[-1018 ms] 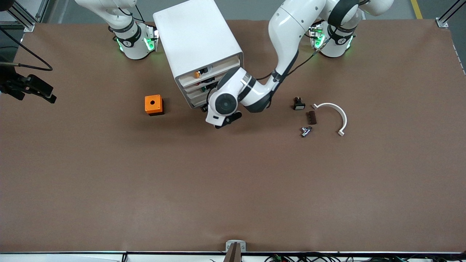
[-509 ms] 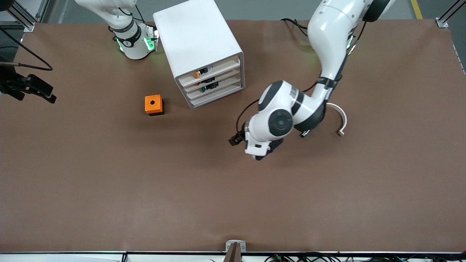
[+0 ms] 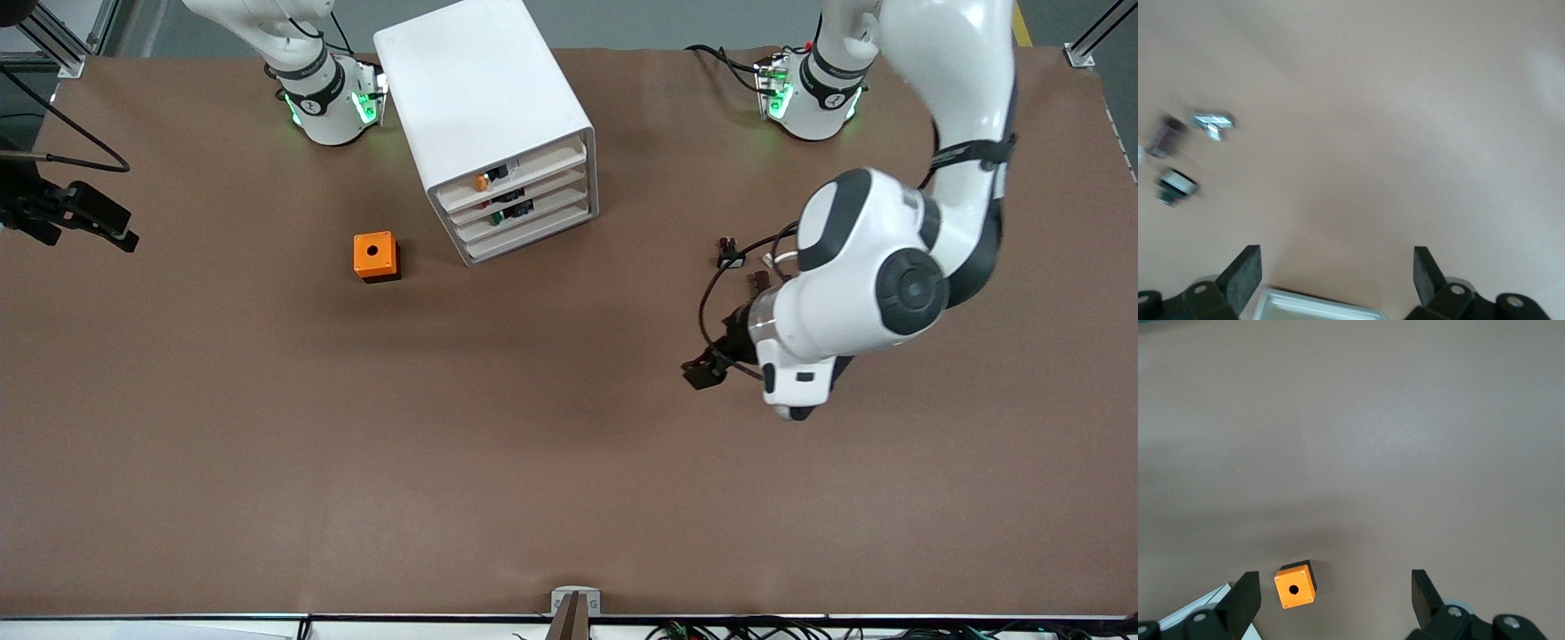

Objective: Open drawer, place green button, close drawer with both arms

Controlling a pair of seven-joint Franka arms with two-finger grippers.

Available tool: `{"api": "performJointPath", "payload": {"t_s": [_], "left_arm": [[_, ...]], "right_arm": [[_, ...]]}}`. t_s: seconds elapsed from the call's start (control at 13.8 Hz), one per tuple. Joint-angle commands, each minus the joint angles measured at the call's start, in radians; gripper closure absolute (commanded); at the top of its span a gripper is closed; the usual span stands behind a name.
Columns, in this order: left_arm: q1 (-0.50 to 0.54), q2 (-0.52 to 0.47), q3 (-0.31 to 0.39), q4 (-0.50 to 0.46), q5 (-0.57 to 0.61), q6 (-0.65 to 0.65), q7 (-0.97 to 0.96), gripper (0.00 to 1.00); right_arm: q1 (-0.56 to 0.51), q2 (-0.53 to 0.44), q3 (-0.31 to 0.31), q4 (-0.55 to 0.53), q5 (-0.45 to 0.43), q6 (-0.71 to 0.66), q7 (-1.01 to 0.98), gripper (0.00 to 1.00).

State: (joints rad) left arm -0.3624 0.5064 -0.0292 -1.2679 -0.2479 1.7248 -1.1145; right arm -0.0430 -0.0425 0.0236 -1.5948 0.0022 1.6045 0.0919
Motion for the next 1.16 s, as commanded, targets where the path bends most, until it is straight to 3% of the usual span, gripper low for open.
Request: {"api": "performJointPath", "payload": {"t_s": [0.0,0.29,0.51,0.8,1.09], "left_arm": [[0.006,-0.092,-0.006,-0.028,0.111,-0.069,0.063,0.00],[0.042,-0.239,0.000,-0.028,0.214,-0.212,0.290,0.00],[0.146,-0.316,-0.006,-0.030,0.216,-0.273,0.522,0.00],[0.213,-0.394,-0.005,-0.039,0.219,-0.353,0.671,0.00],[0.293,-0.502,-0.002,-0.126,0.217,-0.366,0.855,0.00]], "right_arm": [[0.002,-0.010,0.002,0.001,-0.014,0.000,-0.008,0.00],[0.002,-0.010,0.002,0.001,-0.014,0.000,-0.008,0.00],[0.002,-0.010,0.002,0.001,-0.016,0.000,-0.009,0.00],[0.002,-0.010,0.004,0.001,-0.016,-0.001,-0.009,0.00],[0.002,-0.010,0.004,0.001,-0.016,-0.001,-0.009,0.00]]}}
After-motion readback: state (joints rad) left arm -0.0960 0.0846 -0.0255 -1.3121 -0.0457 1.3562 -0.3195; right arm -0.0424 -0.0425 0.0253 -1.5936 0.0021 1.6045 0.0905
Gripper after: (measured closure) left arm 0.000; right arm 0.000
